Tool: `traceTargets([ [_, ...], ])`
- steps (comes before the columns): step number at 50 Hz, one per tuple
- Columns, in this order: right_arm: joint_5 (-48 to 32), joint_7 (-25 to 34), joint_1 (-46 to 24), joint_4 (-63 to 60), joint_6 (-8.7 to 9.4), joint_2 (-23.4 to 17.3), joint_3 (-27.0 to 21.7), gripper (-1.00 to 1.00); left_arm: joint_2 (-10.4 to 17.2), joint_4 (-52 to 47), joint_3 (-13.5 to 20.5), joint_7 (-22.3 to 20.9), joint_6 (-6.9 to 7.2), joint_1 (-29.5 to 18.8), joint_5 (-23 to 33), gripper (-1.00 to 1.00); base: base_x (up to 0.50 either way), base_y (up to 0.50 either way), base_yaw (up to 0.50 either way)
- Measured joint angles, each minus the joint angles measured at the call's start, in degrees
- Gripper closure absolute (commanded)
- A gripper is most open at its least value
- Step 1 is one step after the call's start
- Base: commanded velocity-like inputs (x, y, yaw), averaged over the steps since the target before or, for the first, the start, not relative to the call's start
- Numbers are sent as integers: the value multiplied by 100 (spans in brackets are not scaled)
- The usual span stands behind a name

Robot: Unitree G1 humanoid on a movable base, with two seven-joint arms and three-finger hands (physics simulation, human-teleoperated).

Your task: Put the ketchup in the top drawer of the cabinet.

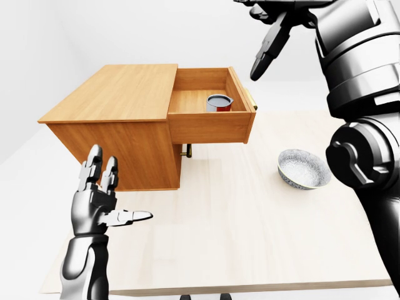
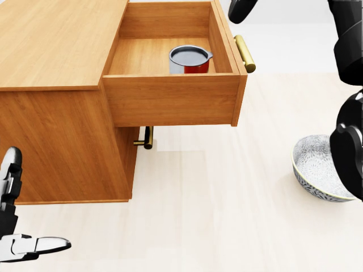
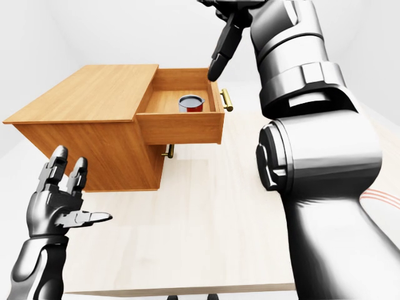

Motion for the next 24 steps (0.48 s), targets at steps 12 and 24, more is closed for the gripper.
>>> traceTargets([
  [12,4,0,-132,-742,0,-493,-90,-100,-56,-230,-33,-24,0,81,43,-100,0,0,0],
  [24,-130,0,1037,-3412,0,-872,-239,-100,-114,-329,-88,-92,0,156,122,-100,0,0,0],
])
